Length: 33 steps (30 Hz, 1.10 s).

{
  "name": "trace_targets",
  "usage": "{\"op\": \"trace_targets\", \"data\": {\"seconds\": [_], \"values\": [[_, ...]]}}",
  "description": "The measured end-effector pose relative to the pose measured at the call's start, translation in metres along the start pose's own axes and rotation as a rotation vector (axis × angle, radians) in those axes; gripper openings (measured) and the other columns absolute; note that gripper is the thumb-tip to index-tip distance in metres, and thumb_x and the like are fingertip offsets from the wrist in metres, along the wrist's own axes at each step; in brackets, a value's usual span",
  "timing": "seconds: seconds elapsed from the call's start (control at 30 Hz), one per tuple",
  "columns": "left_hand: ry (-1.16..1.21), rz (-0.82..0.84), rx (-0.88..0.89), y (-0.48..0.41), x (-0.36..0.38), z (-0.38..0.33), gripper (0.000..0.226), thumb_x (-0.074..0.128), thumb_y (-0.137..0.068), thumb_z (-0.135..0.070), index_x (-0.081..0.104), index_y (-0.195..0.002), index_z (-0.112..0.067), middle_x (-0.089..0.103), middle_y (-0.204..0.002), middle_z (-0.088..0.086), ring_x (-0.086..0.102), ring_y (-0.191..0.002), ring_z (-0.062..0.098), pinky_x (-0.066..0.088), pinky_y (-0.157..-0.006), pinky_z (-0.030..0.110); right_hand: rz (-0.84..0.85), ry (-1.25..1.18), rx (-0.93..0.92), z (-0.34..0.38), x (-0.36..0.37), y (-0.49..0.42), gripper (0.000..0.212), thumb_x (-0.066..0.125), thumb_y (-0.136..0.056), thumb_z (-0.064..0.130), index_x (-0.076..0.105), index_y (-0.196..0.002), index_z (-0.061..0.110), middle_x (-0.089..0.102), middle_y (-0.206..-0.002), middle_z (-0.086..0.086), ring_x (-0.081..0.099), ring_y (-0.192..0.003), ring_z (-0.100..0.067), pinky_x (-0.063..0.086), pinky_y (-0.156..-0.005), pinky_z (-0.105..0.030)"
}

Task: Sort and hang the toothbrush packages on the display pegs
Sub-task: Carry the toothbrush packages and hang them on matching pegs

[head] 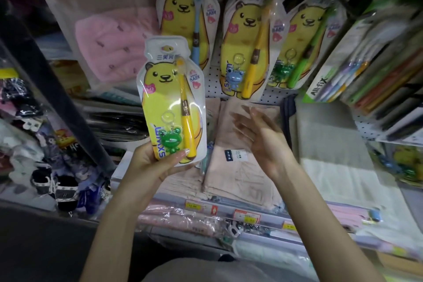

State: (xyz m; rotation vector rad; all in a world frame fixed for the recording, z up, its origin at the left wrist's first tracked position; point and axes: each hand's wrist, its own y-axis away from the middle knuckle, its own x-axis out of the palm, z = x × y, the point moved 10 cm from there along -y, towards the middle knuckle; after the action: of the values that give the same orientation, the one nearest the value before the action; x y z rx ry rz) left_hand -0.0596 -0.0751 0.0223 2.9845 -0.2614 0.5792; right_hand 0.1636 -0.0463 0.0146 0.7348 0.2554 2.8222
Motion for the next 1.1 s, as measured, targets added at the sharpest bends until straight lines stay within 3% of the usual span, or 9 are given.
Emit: {"op": "trace_targets", "data": {"seconds": [0.1,0.23,0.33,0.4,0.53,0.8,1.1], "values": [[0.011,0.02,-0.016,0.004,0.01,0.008,0.064,0.094,-0.045,-0.04,0.074,-0.096,-0.006,0.074,-0.101,0.012,0.072,-0.09,0.025,0.058,-0.073,0.035,0.054,0.129,0.007,-0.006,0.005,0.018,0.051,0.062,-0.081,0.034,0.063,-0.121,0.003,0.071,-0.113,-0.013,0.067,-0.108,-0.026,0.053,-0.09,-0.031],[0.003,0.078,-0.052,0.013,0.031,0.019,0.054,0.091,-0.049,-0.045,0.078,-0.09,-0.013,0.074,-0.1,0.01,0.071,-0.094,0.023,0.058,-0.076,0.031,0.229,0.228,-0.075,0.002,0.035,0.045,0.037,0.074,-0.081,0.029,0.069,-0.111,0.007,0.072,-0.111,-0.008,0.066,-0.109,-0.022,0.051,-0.096,-0.032],[-0.053,0.134,-0.07,0.019,0.047,0.023,0.028,0.086,-0.065,-0.023,0.078,-0.089,-0.012,0.075,-0.098,0.011,0.072,-0.093,0.024,0.057,-0.077,0.03,0.301,0.288,-0.187,0.013,0.048,0.064,0.029,0.075,-0.077,0.01,0.07,-0.105,0.008,0.074,-0.103,-0.002,0.068,-0.096,-0.012,0.054,-0.086,-0.025],[-0.089,0.148,-0.075,0.022,0.058,0.023,0.016,0.078,-0.072,-0.011,0.077,-0.088,-0.009,0.075,-0.095,0.011,0.072,-0.09,0.023,0.057,-0.076,0.027,0.29,0.27,-0.235,0.021,0.049,0.075,0.027,0.074,-0.071,0.007,0.071,-0.098,0.009,0.076,-0.094,-0.001,0.069,-0.087,-0.01,0.056,-0.077,-0.024],[-0.091,0.165,-0.06,0.027,0.078,0.019,0.025,0.066,-0.068,-0.013,0.071,-0.091,-0.006,0.076,-0.087,0.009,0.073,-0.083,0.024,0.057,-0.068,0.025,0.223,0.158,-0.301,0.039,0.041,0.085,0.025,0.073,-0.067,0.008,0.072,-0.092,0.011,0.076,-0.086,-0.002,0.071,-0.076,-0.01,0.056,-0.066,-0.023],[-0.101,0.147,0.06,0.026,0.093,-0.006,0.023,0.06,-0.076,-0.016,0.068,-0.097,-0.011,0.076,-0.091,0.009,0.073,-0.086,0.027,0.058,-0.072,0.027,0.248,0.108,-0.428,0.084,0.046,0.093,0.024,0.071,-0.07,0.011,0.072,-0.094,0.014,0.076,-0.084,0.0,0.069,-0.075,-0.008,0.056,-0.065,-0.023],[-0.012,0.098,0.06,0.02,0.101,-0.012,0.021,0.062,-0.077,-0.019,0.068,-0.096,-0.011,0.075,-0.088,0.01,0.073,-0.085,0.029,0.057,-0.071,0.025,0.172,0.107,-0.394,0.095,0.051,0.085,0.028,0.067,-0.077,0.009,0.067,-0.106,0.009,0.076,-0.089,-0.005,0.072,-0.08,-0.013,0.057,-0.07,-0.025]]}}
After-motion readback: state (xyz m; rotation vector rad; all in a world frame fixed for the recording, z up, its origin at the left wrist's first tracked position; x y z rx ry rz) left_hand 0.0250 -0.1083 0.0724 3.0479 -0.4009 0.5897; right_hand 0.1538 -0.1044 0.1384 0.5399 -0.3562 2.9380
